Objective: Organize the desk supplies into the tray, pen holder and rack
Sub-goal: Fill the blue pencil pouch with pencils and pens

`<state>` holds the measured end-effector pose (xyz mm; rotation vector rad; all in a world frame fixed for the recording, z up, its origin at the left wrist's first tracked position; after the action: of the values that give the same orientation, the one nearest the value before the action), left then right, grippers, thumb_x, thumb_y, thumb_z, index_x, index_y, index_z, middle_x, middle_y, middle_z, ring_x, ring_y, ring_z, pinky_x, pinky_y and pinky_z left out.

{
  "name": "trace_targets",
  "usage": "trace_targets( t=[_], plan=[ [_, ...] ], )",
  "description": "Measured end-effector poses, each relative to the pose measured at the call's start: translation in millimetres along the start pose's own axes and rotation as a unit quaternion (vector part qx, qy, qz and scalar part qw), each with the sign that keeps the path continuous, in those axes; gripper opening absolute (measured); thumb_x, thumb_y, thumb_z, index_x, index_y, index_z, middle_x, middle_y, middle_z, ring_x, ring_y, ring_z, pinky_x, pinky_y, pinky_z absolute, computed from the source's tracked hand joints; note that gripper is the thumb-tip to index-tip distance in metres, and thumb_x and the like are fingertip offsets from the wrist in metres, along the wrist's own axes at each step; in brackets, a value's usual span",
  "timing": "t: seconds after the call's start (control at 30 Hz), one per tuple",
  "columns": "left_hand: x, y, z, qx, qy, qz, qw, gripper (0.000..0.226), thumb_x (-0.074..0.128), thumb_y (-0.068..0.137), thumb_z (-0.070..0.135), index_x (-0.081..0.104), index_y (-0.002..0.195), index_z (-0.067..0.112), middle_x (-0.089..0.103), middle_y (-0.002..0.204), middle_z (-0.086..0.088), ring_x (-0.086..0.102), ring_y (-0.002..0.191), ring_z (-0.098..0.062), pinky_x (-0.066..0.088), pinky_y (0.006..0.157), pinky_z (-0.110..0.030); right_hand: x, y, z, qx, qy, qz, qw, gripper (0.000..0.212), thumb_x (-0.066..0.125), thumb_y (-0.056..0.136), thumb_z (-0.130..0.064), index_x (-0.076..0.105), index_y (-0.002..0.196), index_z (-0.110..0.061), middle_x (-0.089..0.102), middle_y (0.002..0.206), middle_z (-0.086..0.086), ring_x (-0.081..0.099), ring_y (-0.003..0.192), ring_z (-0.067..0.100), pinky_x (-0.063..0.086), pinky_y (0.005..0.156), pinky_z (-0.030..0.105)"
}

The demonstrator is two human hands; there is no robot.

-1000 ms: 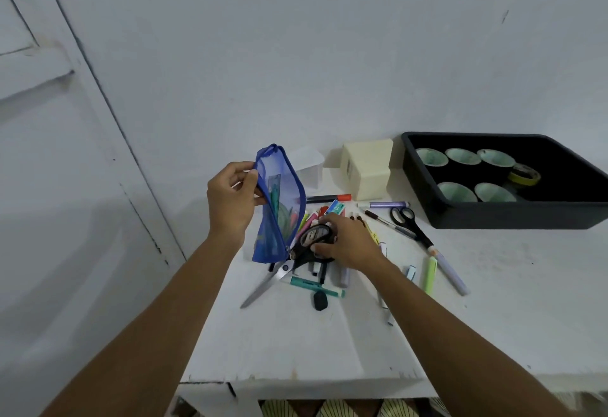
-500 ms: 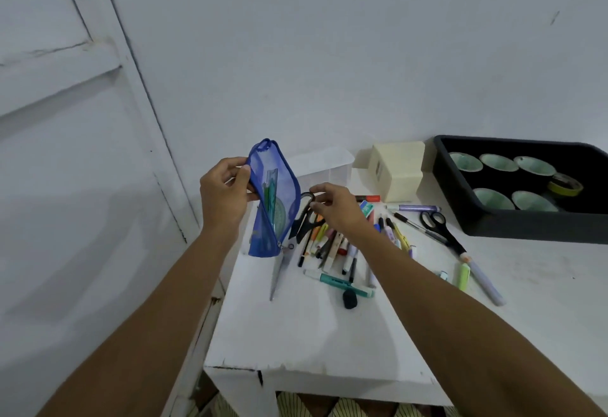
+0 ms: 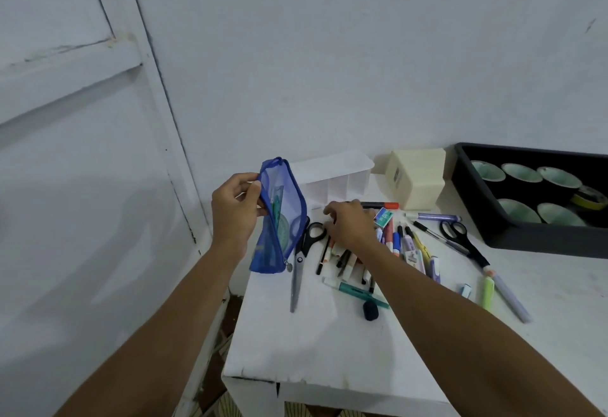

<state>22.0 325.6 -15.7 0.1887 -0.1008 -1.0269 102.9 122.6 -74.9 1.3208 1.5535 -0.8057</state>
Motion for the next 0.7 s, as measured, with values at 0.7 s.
trace_targets(
  t=[0.7],
  plan=[
    [25.3,8.8,4.8,0.011,-0.011,-0.038,0.999,0.014,0.056,0.096,0.013,0.066,0.106,0.011,0.071,0.089,-0.004,0.069,0.069,-0.017,0.06,0.059,-0.033,-5.9,13.8,-1.1,0.152,-0.12,0.003,0.981,0.049,0.06,0.082,-0.053,0.061,0.113,-0.015,0.049,0.128,0.012,0.034,0.125,0.032,0.024,0.105,0.055]
  ],
)
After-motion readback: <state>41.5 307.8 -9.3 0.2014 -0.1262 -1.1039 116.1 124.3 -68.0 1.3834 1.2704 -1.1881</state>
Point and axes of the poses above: each hand's wrist, its own y-axis towards the middle knuckle, its own x-axis out of the palm, z = x × y, the point moved 2 cm from there along y, towards the middle knuckle
